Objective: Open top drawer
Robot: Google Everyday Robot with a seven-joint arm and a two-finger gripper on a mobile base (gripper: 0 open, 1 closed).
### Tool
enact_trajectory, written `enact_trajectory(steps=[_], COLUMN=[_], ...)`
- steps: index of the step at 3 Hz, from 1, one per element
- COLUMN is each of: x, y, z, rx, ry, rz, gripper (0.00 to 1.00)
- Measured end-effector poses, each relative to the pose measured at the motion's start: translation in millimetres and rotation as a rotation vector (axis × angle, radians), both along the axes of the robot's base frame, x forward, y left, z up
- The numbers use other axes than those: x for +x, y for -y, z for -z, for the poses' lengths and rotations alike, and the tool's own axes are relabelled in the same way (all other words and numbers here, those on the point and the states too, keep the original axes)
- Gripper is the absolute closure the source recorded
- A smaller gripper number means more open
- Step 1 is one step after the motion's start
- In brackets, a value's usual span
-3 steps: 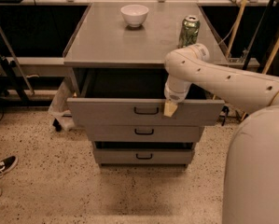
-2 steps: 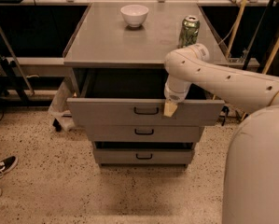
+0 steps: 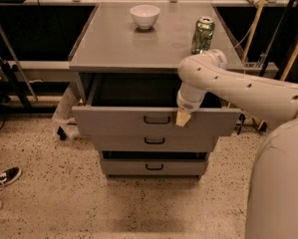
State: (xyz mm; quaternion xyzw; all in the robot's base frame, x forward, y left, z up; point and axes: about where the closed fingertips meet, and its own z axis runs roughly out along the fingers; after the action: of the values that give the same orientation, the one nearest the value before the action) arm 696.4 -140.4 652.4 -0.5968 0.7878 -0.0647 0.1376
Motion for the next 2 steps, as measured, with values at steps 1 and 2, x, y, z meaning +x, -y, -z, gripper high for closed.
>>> enact_trajectory(steps=[1, 2], x=[-10.8, -10.8], y=[0.6, -0.3], z=[2.9, 0.2], rx=[0.013, 0.013], ry=[0.015, 0.015], rz=[0.006, 0.006], gripper=[1.00, 1.00])
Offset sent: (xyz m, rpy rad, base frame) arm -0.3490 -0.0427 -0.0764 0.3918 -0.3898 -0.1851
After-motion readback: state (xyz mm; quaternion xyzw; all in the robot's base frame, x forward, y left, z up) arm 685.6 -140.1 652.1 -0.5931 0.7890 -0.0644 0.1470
